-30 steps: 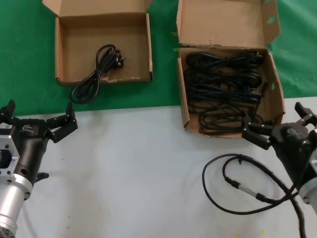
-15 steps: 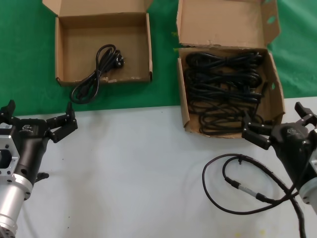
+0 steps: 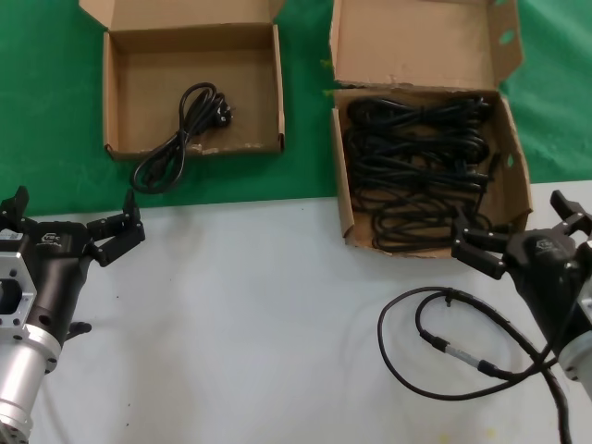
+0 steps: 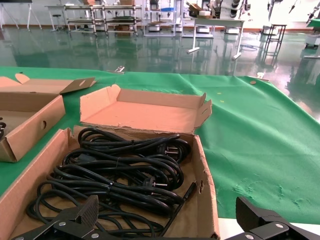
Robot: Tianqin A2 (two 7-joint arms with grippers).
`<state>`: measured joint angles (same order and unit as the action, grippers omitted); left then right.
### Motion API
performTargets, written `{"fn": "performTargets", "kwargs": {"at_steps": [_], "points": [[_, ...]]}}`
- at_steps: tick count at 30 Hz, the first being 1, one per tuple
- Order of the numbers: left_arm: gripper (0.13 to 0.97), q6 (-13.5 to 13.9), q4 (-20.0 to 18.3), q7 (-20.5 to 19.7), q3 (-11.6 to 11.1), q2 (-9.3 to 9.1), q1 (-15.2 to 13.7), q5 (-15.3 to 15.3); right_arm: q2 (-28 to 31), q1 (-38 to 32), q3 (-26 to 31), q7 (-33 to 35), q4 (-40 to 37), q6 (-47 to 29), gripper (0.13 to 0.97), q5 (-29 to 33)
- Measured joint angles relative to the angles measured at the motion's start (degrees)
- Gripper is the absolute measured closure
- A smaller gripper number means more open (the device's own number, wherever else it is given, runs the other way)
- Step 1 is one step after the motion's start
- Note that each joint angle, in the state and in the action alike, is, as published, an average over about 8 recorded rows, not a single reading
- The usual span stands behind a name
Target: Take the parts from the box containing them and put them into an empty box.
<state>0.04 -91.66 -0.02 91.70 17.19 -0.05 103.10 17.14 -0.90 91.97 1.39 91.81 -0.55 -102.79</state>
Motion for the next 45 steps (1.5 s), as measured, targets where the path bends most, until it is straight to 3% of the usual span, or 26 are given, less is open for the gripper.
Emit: {"fn": "performTargets", "kwargs": {"at_steps": [45], "points": [[0.132, 0.0, 0.0, 0.0, 0.0, 0.0, 0.0, 0.0, 0.0, 0.0, 0.0, 0.0, 0.0, 0.0, 0.129, 0.0]]}}
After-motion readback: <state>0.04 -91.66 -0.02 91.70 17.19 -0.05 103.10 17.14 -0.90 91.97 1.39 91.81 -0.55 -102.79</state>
